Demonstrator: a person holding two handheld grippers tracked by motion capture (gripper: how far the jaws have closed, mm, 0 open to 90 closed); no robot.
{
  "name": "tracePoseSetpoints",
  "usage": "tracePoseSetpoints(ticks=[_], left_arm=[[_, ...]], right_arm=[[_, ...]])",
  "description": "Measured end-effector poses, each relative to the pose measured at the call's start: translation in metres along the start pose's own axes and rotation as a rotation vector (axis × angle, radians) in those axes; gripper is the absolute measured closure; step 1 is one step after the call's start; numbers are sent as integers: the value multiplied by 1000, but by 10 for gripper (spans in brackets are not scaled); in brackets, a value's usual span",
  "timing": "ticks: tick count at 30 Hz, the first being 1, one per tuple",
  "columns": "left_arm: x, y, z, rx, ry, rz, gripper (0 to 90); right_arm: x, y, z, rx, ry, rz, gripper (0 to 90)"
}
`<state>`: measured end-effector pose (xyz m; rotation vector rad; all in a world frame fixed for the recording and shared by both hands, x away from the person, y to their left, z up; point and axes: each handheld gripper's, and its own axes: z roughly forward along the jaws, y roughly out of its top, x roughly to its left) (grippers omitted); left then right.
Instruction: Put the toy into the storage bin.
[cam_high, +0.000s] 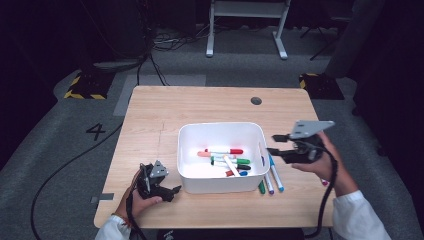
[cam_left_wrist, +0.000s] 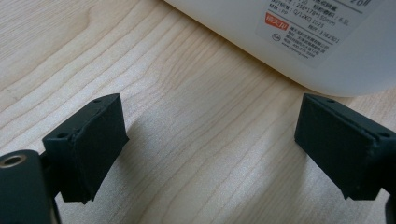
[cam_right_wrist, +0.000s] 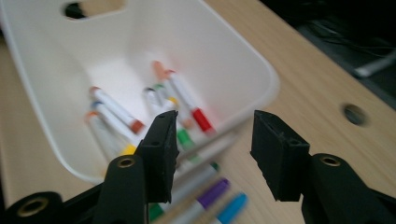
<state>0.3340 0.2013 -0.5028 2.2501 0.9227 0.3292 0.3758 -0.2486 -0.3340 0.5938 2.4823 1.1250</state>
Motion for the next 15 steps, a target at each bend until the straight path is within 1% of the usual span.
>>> tracePoseSetpoints(ticks=[1, 2, 3, 4, 5, 6, 7, 8, 9, 10, 12, 13, 14, 15], left_arm=[[0, 0, 0, -1, 3, 1, 91], [0, 0, 0, 0, 1, 1, 91], [0, 0, 0, 0, 0, 0, 91], [0, 0, 0, -1, 2, 0, 91], [0, 0, 0, 0, 0, 0, 91], [0, 0, 0, 0, 0, -2, 91], [0, 0, 0, 0, 0, -2, 91], [0, 0, 0, 2, -6, 2, 91], [0, 0, 0, 1, -2, 1, 91], [0, 0, 0, 0, 0, -3, 91], [0, 0, 0, 1, -3, 0, 91], [0, 0, 0, 0, -2, 0, 90], [0, 0, 0, 1, -2, 1, 90], [0, 0, 0, 1, -2, 1, 90]], right_arm=[[-6, -11, -9, 1, -58, 19, 509], [-16, -26, -19, 23, -136, 43, 500], [-24, -40, -25, 20, -174, 80, 500], [-32, -56, -32, 9, -186, 129, 500], [-38, -72, -37, 2, -213, 180, 500], [-43, -84, -41, 18, -242, 200, 501], [-50, -104, -43, 46, -296, 241, 500], [-56, -120, -45, 63, -309, 278, 501], [-59, -130, -46, 70, -321, 311, 501], [-63, -148, -46, 100, -352, 337, 500], [-71, -174, -45, 163, -427, 372, 498], [-74, -183, -45, 175, -442, 398, 498], [-81, -200, -44, 178, -452, 458, 501], [-81, -200, -44, 178, -452, 458, 501]])
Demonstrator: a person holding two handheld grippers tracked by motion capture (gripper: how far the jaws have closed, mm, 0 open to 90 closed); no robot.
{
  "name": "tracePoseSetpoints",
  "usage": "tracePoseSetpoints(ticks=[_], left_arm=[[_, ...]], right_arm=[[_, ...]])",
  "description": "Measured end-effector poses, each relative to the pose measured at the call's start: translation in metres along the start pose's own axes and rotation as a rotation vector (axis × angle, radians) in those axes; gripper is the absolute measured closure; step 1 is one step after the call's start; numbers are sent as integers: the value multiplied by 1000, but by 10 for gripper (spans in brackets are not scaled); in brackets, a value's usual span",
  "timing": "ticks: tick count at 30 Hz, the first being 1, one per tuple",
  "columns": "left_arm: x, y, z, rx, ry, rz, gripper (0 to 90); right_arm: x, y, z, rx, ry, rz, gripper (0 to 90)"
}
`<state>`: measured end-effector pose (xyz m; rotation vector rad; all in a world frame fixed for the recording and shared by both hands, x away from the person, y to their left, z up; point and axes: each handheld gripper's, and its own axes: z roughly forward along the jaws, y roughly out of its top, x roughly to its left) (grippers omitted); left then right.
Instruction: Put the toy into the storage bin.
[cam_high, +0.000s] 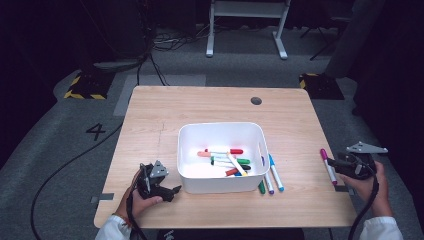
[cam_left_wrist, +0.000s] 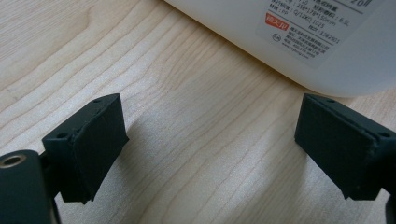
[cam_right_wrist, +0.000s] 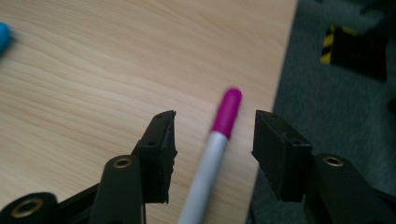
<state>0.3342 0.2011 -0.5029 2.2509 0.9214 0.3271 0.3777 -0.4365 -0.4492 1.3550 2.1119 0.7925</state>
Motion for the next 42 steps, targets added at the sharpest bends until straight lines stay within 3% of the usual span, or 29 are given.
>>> tracePoseSetpoints(ticks=[1, 3, 7, 8, 16, 22, 34, 42], left_arm=[[0, 0, 0, 0, 0, 0, 90], [0, 0, 0, 0, -1, -1, 90], [0, 0, 0, 0, 0, 0, 90], [0, 0, 0, 0, 0, 0, 91], [0, 0, 0, 0, 0, 0, 91], [0, 0, 0, 0, 0, 0, 90], [0, 0, 0, 1, -2, -1, 90], [0, 0, 0, 1, -1, 0, 90]], right_arm=[[-14, -17, 12, 34, 1, 67, 516], [-21, -29, 21, 81, -2, 100, 535], [-27, -37, 22, 49, 48, 136, 632], [-26, -37, 22, 46, 59, 135, 639], [-21, -37, 21, 40, 13, 105, 763], [-9, -28, 25, 56, 49, 80, 770], [0, -24, 29, 49, 109, 54, 772], [10, -15, 22, 2, 162, 36, 772]])
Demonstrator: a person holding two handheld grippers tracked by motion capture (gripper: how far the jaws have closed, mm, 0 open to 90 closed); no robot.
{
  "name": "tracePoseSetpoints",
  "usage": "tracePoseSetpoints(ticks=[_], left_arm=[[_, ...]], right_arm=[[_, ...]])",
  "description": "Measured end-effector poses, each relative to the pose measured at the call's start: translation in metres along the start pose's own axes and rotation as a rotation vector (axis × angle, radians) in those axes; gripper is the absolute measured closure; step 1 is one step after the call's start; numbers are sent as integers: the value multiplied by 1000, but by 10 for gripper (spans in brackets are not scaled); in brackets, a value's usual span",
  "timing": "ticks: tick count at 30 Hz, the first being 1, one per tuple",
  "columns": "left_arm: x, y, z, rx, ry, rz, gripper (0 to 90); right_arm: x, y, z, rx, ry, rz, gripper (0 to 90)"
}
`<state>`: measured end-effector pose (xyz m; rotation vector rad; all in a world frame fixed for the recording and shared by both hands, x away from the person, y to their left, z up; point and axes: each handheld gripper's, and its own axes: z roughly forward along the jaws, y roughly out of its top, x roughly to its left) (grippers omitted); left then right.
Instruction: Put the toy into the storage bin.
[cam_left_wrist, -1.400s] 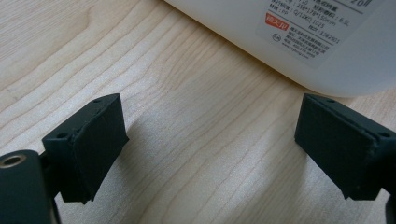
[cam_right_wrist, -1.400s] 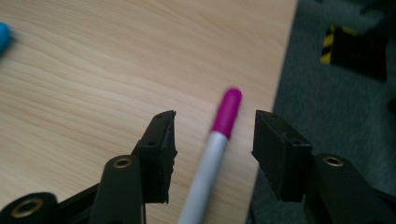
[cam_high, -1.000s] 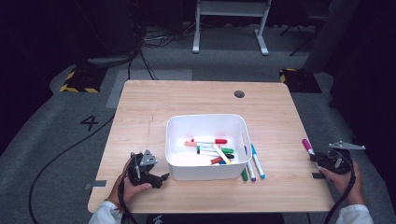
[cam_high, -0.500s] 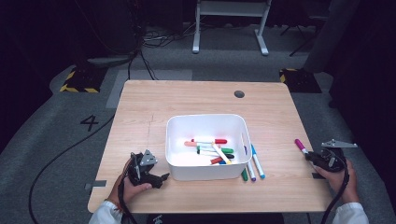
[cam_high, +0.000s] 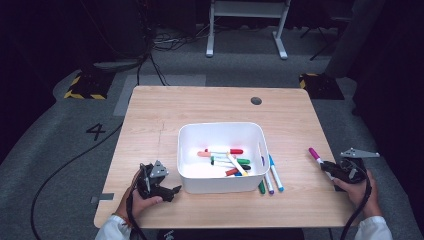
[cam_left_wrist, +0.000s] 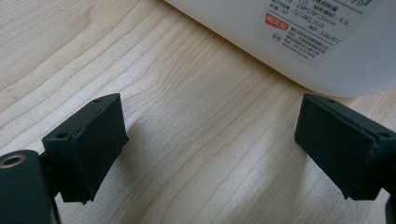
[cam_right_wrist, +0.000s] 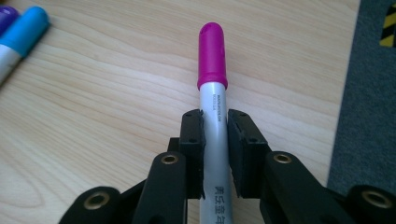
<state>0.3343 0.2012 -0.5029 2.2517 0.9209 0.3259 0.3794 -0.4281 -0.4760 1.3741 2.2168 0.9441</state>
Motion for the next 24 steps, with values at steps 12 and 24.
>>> tracePoseSetpoints(ticks=[12, 24], left_arm=[[0, 0, 0, 0, -1, -1, 90], [0, 0, 0, 0, 0, 0, 90]], right_arm=[[30, 25, -12, -83, 70, -73, 772], [63, 69, -35, -198, 156, -144, 772]])
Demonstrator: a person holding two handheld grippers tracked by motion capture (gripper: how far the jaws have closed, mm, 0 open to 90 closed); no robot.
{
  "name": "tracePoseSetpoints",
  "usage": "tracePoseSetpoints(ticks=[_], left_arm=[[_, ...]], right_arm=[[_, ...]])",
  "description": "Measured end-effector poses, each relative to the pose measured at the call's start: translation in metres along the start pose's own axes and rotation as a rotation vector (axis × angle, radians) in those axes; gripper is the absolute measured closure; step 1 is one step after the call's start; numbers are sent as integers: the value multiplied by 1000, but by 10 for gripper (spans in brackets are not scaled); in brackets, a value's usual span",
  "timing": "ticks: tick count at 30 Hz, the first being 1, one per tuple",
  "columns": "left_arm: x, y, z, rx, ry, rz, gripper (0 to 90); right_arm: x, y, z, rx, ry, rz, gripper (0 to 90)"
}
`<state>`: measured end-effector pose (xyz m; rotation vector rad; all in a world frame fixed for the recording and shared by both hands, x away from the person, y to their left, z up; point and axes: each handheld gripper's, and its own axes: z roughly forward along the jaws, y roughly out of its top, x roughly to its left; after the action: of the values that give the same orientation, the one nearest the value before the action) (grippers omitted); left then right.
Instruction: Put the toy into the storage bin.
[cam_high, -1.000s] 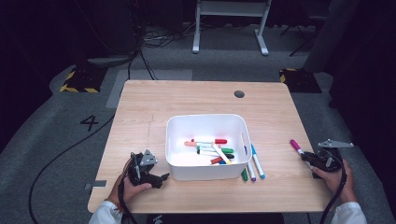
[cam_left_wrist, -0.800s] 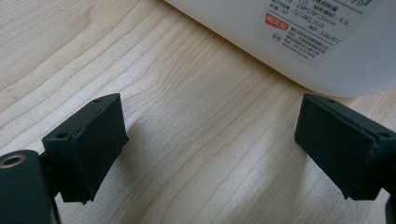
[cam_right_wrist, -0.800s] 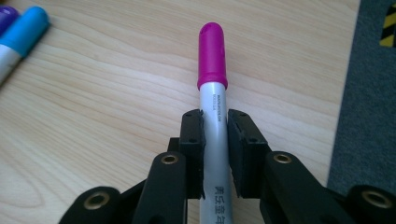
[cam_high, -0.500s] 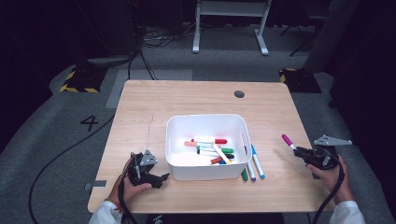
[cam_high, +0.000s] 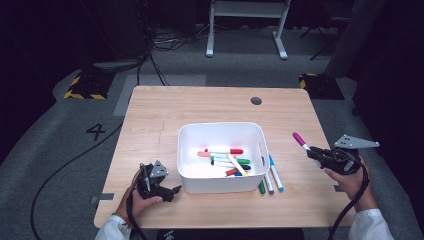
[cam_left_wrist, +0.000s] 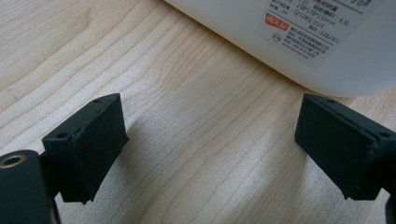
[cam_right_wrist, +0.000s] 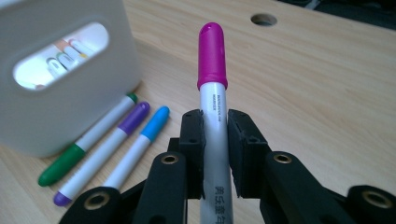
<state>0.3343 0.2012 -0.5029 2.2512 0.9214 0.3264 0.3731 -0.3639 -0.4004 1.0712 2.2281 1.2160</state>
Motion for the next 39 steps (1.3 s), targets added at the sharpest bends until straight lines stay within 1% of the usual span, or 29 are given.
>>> tracePoseSetpoints(ticks=[1, 2, 3, 4, 5, 6, 7, 8, 16, 21, 22, 23, 25, 28, 29, 30, 32, 33, 34, 35, 36, 37, 38, 39], left_arm=[[0, 0, 0, 0, 0, 0, 90], [0, 0, 0, 0, 0, 0, 90], [0, 0, 0, 0, 0, 0, 90], [0, 0, 0, 0, 0, 0, 91], [0, 0, 0, 0, 0, 0, 90], [0, 0, 0, 0, 0, 1, 90], [0, 0, 0, 0, 0, 1, 90], [0, 0, 0, 0, 0, 0, 90], [0, 0, 0, 0, 0, 0, 91], [0, 0, 0, 0, 0, 0, 90], [0, 0, 0, 0, 0, 0, 90], [0, 0, 0, 0, 0, 0, 91], [0, 0, 0, 0, 0, 0, 90], [0, 0, 0, 0, -1, 0, 90], [0, 0, 0, 0, -1, 0, 90], [0, 0, 0, 0, 0, 0, 90], [0, 0, 0, 0, 0, 0, 91], [0, 0, 0, 0, 0, 0, 90], [0, 0, 0, 0, 0, 0, 90], [0, 0, 0, 0, 0, 1, 90], [0, 0, 0, 0, -1, 0, 91], [0, 0, 0, 0, -1, 0, 90], [0, 0, 0, 0, -1, 0, 90], [0, 0, 0, 0, 0, 1, 91]], right_arm=[[0, 0, 0, 0, 0, 0, 772], [2, 5, -1, -3, 6, -14, 772], [6, 14, -1, -17, 19, -25, 772], [6, 14, -1, -17, 19, -25, 772], [10, 24, 0, -24, 31, -43, 772], [10, 24, 0, -24, 31, -43, 772], [13, 28, 1, -27, 34, -49, 772], [18, 37, 3, -32, 42, -71, 772], [37, 73, 8, -56, 86, -130, 772], [51, 92, 16, -55, 122, -176, 772], [51, 92, 16, -55, 122, -176, 772], [58, 99, 20, -50, 140, -199, 772], [65, 105, 25, -46, 151, -223, 772], [76, 113, 34, -39, 178, -240, 772], [79, 114, 37, -33, 183, -256, 772], [79, 114, 37, -33, 183, -256, 772], [87, 118, 42, -23, 201, -265, 772], [93, 120, 48, -25, 223, -285, 772], [93, 120, 48, -25, 223, -285, 772], [96, 121, 51, -19, 231, -290, 772], [98, 122, 54, -13, 232, -301, 771], [103, 123, 59, -2, 248, -313, 772], [103, 123, 59, -2, 248, -313, 772], [107, 124, 64, 8, 259, -329, 772]])
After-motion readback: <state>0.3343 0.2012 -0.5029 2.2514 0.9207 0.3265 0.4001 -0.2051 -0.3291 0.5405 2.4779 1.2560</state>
